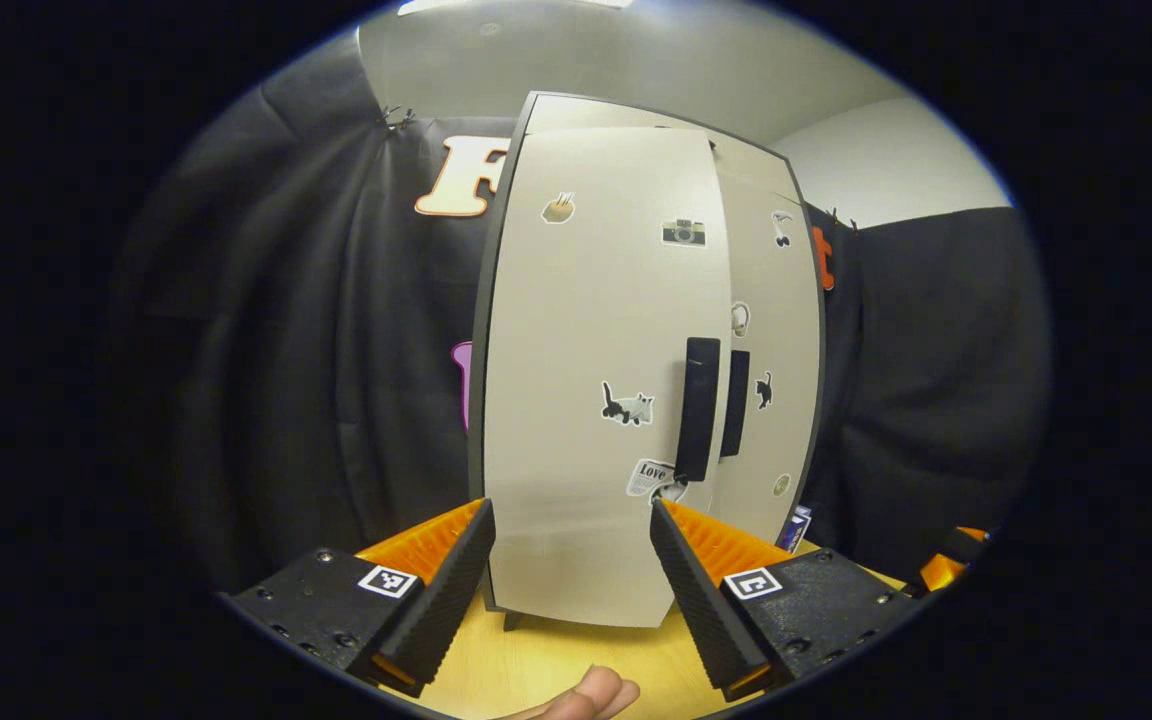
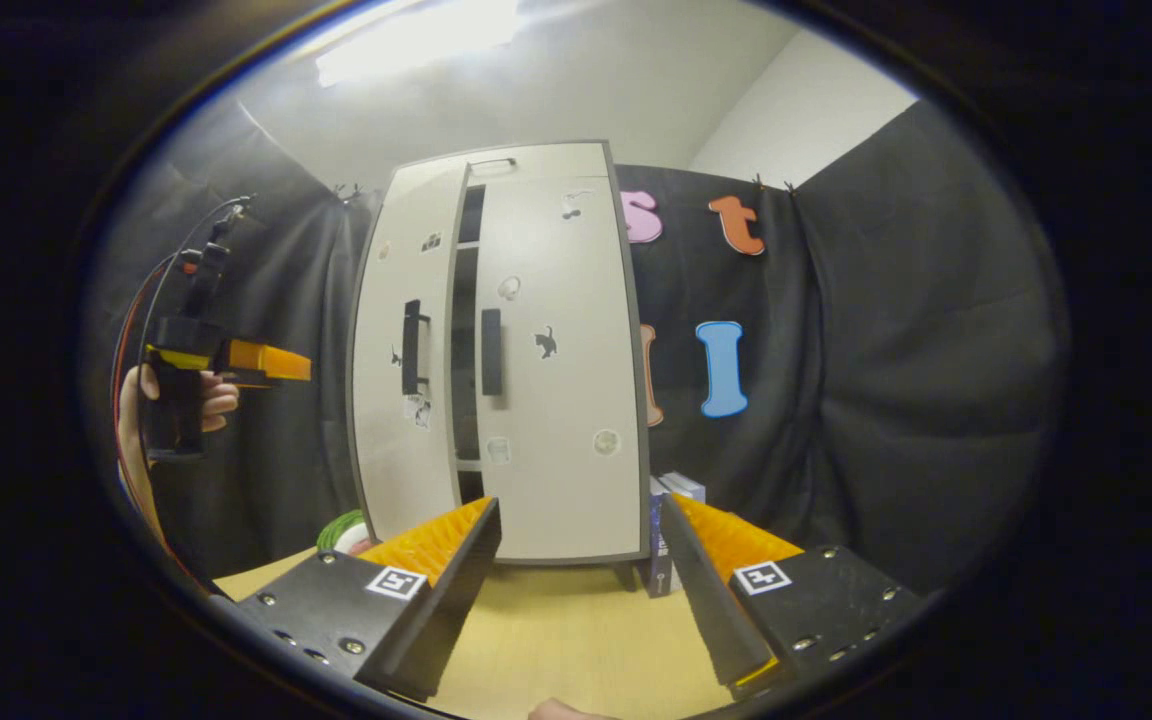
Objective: Grab one shoe with the right hand and put it into the shoe cabinet, grab the other shoe with the left hand and put it into the shoe cabinet; then close the right door with the right hand and the left door with the left hand.
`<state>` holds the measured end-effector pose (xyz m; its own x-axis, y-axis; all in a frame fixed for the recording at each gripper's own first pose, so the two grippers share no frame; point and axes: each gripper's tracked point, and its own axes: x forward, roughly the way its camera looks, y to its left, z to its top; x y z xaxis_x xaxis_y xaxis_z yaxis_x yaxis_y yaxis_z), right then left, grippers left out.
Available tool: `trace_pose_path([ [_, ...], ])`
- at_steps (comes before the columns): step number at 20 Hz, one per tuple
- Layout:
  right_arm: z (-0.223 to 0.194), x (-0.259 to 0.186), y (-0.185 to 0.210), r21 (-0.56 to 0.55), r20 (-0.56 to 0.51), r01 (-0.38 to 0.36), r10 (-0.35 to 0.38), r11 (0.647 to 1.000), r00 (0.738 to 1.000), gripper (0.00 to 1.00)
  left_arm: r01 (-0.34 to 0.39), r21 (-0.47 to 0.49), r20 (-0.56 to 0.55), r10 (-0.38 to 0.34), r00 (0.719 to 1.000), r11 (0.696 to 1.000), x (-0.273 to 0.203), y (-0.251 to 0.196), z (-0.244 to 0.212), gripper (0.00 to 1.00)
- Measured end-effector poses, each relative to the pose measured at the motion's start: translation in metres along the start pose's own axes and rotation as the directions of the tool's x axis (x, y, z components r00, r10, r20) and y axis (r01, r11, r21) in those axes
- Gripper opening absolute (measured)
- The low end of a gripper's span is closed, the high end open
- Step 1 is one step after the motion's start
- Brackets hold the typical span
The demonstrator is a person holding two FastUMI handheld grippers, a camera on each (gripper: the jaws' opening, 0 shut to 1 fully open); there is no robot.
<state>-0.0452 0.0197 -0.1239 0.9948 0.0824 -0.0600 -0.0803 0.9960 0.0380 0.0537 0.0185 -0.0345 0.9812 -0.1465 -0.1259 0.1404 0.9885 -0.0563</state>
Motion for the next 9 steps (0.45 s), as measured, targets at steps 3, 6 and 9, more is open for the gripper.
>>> trace_pose_path([
  [3,0.003,0.001,0.003,0.004,0.002,-0.006,0.006,1.0,1.0,0.96,-0.005,0.045,0.053,0.002,0.999,0.999,-0.017,-0.009,-0.003,0.96],
  [6,0.009,0.001,0.004,-0.002,0.002,-0.005,0.005,1.0,1.0,0.96,-0.03,0.046,0.048,0.028,0.998,0.998,-0.036,-0.016,-0.019,0.95],
  [9,0.018,0.001,0.01,-0.005,0.02,-0.019,0.019,1.0,1.0,0.96,-0.051,0.019,0.062,0.05,0.997,0.999,-0.05,-0.022,-0.031,0.96],
])
